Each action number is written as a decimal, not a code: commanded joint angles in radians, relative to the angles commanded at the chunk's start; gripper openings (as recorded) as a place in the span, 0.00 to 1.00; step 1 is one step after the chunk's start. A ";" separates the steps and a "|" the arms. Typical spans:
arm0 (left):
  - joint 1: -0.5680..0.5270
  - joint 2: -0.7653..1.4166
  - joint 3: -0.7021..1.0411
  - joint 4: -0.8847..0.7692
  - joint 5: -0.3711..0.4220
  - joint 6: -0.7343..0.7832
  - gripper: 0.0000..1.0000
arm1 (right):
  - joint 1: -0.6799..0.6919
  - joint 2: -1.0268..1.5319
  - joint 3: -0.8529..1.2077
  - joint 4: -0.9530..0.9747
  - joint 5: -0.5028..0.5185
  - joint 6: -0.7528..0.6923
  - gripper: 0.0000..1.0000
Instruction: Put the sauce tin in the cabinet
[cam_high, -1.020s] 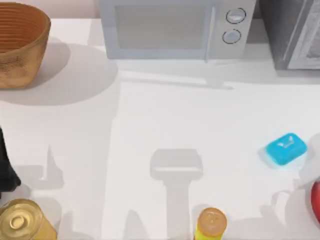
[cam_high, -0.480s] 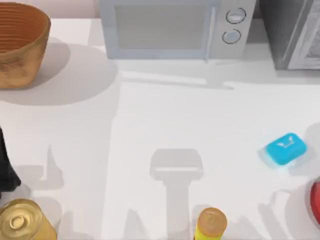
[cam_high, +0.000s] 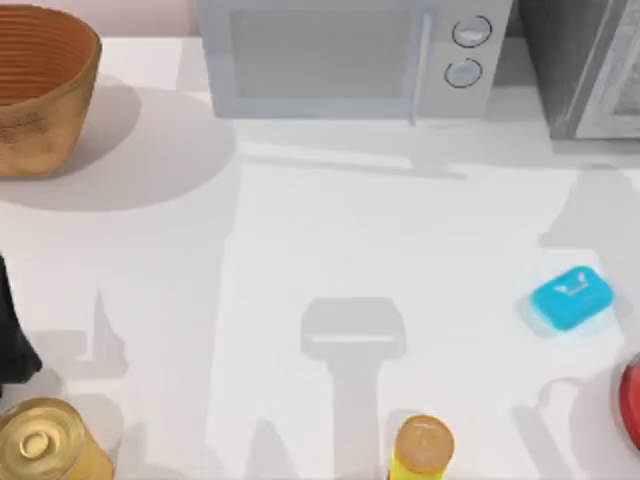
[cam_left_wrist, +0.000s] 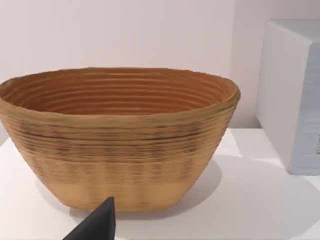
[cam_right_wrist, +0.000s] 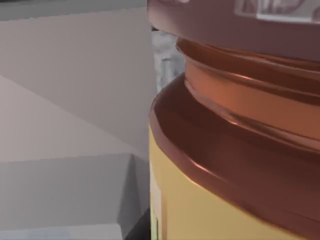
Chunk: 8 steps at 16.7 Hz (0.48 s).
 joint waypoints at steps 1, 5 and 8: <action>0.000 0.000 0.000 0.000 0.000 0.000 1.00 | 0.009 0.070 0.102 -0.026 0.010 0.001 0.00; 0.000 0.000 0.000 0.000 0.000 0.000 1.00 | 0.037 0.337 0.495 -0.127 0.039 -0.017 0.00; 0.000 0.000 0.000 0.000 0.000 0.000 1.00 | 0.047 0.508 0.738 -0.194 0.051 -0.046 0.00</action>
